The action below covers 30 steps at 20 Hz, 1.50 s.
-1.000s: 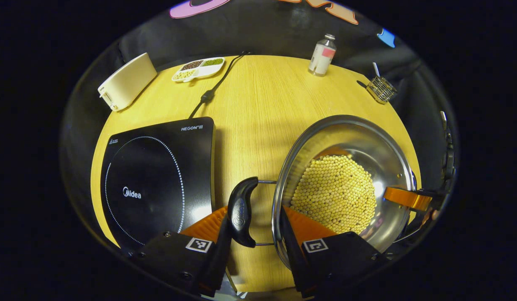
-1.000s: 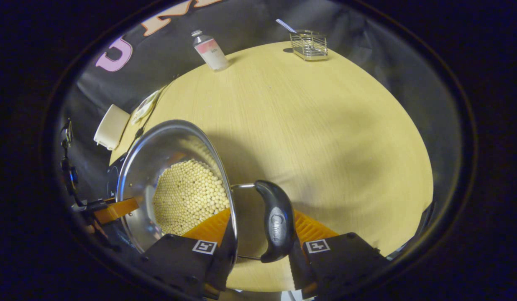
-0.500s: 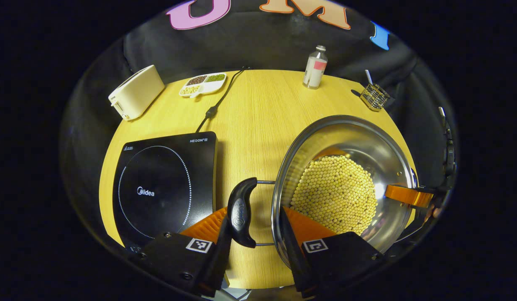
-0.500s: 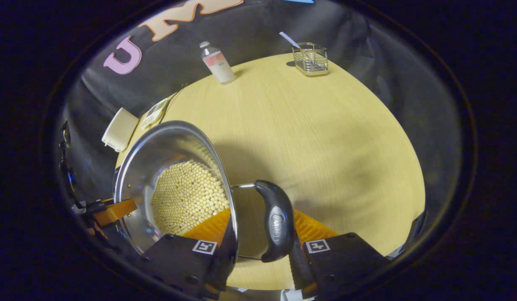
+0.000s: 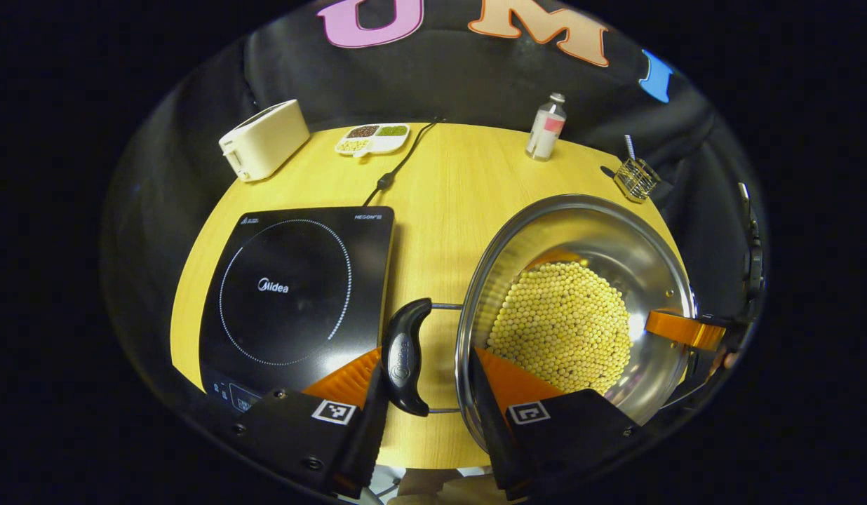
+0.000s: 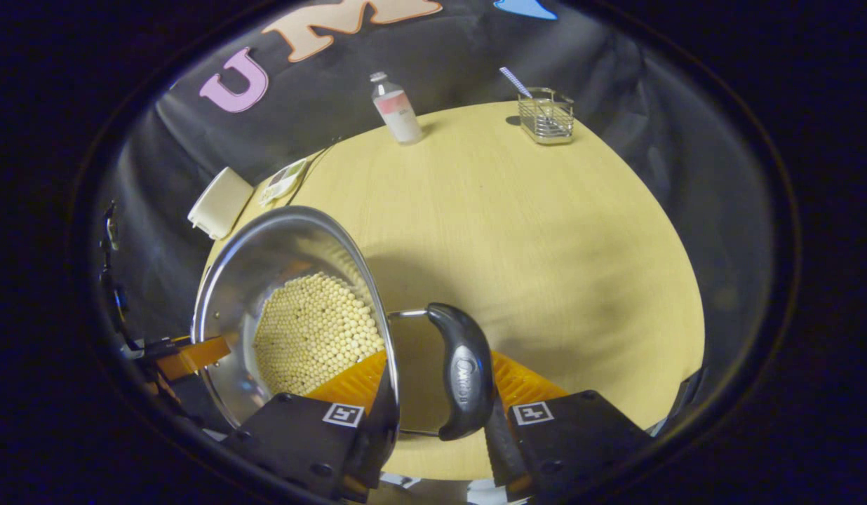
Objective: First push the handle of the pot to place it horizontally, then grasp the pot with both hands and set it on the induction cooktop.
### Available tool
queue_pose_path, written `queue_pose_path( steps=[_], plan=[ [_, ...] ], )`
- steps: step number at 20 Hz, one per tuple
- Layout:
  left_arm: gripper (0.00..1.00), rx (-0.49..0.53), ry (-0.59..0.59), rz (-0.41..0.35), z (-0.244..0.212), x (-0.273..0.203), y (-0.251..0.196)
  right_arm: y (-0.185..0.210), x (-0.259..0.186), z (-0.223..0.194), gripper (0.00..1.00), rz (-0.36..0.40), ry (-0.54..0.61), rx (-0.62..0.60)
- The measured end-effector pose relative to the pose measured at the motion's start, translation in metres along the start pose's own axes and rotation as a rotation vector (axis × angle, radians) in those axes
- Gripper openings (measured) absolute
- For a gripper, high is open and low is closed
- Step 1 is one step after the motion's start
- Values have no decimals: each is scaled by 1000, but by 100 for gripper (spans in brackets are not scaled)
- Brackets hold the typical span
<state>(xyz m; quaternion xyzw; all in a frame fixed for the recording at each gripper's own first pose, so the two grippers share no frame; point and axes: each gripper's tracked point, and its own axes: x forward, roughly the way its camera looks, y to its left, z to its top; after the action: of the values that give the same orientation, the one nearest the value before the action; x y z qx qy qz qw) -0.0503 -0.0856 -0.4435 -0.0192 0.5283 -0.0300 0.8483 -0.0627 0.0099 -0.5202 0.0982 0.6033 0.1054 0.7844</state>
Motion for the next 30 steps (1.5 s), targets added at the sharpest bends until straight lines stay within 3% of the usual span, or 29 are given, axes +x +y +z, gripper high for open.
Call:
queue_pose_path(
  steps=[7, 17, 20, 21, 22, 23, 24, 26, 29, 30],
  plan=[
    [64, 9, -11, -38, 10, 1, 46, 50, 2, 1, 57, -27, -36, 23],
    [65, 56, -6, -75, 44, 11, 163, 171, 20, -10, 62, -66, -63, 89],
    [65, 58, 1, -76, 50, 15, 192, 201, 30, -12, 62, -69, -59, 89],
    [65, 59, 2, -75, 51, 16, 201, 211, 33, -13, 58, -69, -57, 93],
    [65, 60, 4, -74, 53, 17, 210, 220, 36, -13, 62, -67, -55, 96],
    [65, 59, 6, -72, 56, 19, 218, 230, 39, -15, 57, -66, -52, 99],
    [65, 59, 9, -70, 56, 18, 227, 238, 42, -15, 62, -64, -48, 100],
    [64, 59, 10, -66, 58, 21, 242, 254, 48, -15, 57, -63, -46, 99],
    [64, 56, 15, -60, 63, 26, 262, 274, 57, -15, 62, -62, -41, 105],
    [64, 60, 16, -58, 65, 26, 268, 280, 62, -13, 57, -60, -39, 108]
  ],
)
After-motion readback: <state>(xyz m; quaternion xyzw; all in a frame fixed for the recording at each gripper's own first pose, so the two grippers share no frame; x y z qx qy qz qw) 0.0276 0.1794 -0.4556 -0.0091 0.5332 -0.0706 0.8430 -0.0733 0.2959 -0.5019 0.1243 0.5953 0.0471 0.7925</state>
